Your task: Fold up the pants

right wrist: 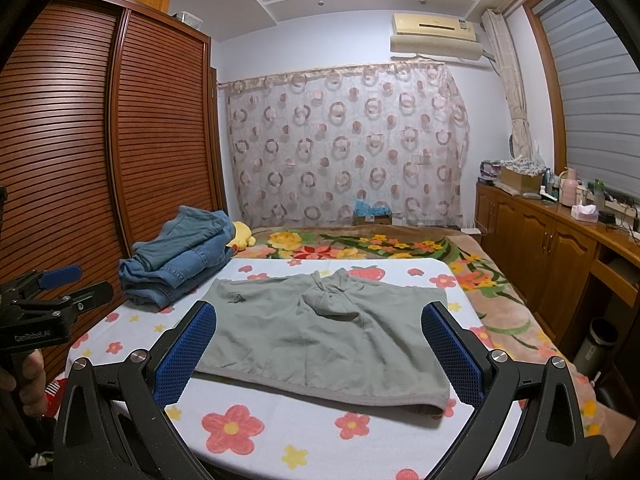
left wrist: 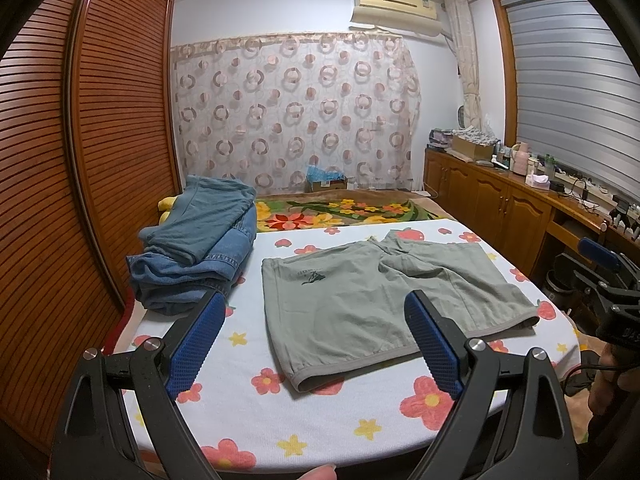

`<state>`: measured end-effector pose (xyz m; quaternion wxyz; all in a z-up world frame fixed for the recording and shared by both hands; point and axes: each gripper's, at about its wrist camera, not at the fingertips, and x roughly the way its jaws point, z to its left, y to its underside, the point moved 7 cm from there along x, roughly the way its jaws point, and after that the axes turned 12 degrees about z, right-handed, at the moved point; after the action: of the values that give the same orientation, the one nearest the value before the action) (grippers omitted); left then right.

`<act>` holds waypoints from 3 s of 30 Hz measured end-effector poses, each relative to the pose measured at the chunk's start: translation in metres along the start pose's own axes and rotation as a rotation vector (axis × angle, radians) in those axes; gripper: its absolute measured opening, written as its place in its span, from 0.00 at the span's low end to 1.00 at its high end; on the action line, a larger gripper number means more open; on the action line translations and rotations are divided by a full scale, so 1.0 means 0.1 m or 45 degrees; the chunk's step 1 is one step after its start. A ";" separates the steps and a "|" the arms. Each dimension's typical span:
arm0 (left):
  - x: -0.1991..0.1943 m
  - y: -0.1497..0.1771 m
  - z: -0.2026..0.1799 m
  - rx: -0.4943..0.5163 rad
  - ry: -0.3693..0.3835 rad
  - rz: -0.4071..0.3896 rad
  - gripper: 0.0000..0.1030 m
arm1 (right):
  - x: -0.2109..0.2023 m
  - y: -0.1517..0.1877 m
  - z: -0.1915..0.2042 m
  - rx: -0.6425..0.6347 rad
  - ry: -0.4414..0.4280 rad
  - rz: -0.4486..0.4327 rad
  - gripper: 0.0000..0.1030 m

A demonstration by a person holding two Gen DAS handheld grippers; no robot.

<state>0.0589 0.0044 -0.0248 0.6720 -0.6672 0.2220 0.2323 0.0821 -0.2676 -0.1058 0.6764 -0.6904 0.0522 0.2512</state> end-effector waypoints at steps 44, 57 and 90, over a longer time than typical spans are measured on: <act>0.66 0.34 0.09 0.014 0.081 0.181 0.89 | 0.24 0.09 -0.10 0.003 0.017 0.132 1.00; 0.95 0.61 0.21 0.008 0.097 0.290 0.89 | 0.42 0.24 -0.30 0.001 0.095 0.265 0.97; 1.26 0.74 0.28 0.039 0.182 0.378 0.21 | 0.23 0.00 0.23 0.022 0.140 0.475 0.22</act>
<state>0.1134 0.0349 -0.1595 0.6228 -0.6316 0.3690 0.2776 0.0957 -0.2390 -0.1143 0.6203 -0.6755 0.2183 0.3336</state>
